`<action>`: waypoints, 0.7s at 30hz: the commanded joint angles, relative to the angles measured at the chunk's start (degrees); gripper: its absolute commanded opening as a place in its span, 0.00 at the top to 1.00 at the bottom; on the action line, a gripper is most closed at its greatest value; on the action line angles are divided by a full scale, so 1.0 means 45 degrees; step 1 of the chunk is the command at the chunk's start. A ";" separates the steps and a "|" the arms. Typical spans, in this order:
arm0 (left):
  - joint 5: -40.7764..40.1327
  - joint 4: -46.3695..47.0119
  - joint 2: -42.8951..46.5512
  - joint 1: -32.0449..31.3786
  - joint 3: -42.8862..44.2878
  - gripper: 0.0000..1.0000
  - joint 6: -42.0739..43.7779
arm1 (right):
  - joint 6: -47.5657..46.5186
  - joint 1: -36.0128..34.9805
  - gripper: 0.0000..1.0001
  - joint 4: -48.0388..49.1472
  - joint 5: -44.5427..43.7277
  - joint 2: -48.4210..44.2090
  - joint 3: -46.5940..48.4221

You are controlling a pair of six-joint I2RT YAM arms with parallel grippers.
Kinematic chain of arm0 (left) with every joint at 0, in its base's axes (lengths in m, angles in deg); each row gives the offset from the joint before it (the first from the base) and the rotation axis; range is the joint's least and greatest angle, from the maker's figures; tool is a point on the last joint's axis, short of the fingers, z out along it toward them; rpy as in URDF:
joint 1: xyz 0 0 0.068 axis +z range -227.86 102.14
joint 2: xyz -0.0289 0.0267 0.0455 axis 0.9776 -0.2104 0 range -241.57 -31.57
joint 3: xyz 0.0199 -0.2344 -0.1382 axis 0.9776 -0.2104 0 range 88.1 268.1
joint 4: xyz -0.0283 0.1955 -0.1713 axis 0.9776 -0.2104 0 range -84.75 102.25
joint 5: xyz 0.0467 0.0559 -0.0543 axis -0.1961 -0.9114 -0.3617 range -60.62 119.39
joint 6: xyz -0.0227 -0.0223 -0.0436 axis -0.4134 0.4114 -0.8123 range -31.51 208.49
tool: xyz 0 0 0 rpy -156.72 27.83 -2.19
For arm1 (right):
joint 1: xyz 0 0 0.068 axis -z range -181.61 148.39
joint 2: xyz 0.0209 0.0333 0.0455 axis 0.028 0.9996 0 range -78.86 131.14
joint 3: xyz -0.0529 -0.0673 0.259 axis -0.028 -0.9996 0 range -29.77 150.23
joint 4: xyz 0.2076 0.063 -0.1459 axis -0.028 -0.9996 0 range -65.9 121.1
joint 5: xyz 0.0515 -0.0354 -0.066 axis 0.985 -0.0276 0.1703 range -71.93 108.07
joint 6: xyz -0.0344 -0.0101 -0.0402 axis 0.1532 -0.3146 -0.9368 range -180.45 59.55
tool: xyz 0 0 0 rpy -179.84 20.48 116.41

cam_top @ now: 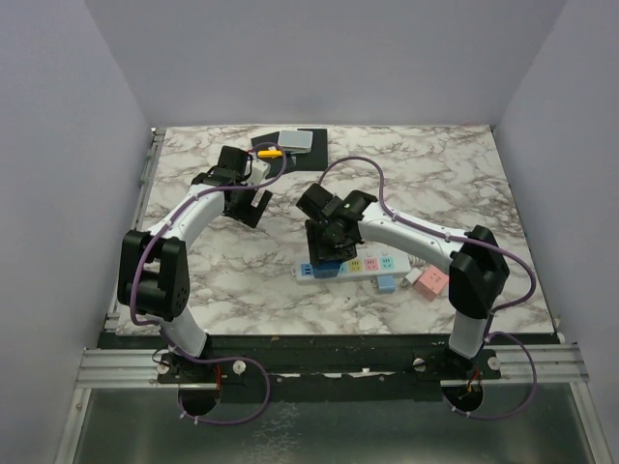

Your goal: Insert the plug

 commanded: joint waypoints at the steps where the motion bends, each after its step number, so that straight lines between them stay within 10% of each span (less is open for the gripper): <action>1: -0.0302 0.0107 0.0304 0.0060 -0.0194 0.01 0.0093 | 0.0347 -0.0098 1.00 0.0338 -0.0162 0.0115 -0.0101; 21: -0.0400 0.0127 0.0649 0.0110 -0.0279 0.01 0.0306 | 0.0421 -0.0126 0.99 -0.0112 -0.0992 0.0509 -0.0305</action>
